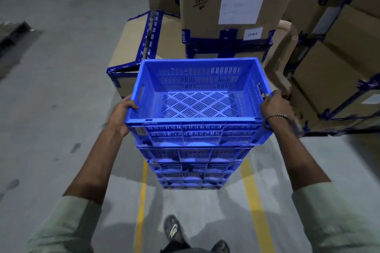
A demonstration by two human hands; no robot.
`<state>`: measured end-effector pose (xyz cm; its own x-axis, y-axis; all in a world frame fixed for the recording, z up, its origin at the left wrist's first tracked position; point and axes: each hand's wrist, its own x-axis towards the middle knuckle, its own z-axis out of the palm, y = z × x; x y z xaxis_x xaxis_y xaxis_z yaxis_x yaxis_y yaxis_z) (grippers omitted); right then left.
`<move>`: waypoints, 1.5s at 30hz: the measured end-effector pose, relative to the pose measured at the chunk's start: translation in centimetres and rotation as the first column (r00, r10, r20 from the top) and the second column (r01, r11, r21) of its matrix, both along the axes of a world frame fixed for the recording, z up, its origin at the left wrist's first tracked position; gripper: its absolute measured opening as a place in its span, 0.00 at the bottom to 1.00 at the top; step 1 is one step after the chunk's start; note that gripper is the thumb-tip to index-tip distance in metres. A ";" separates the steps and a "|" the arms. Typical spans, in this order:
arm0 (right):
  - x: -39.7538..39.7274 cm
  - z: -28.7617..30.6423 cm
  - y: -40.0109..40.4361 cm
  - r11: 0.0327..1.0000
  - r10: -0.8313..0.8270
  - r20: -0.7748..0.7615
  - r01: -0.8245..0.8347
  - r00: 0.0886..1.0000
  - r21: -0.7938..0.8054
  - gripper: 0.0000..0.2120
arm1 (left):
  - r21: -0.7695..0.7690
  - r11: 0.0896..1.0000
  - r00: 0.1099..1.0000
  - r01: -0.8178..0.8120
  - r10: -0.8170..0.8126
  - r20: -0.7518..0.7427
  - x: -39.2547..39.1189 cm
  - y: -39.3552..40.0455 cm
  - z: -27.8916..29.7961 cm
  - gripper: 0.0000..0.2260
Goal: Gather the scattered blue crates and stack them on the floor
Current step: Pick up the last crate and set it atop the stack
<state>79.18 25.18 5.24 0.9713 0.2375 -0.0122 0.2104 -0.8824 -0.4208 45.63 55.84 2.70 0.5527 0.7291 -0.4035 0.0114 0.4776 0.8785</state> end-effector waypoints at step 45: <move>0.0 -1.9 -0.4 0.996 0.028 0.010 -0.028 1.000 0.087 0.18 | 0.582 0.801 0.817 -0.139 0.424 -0.390 0.6 0.2 -2.2 0.16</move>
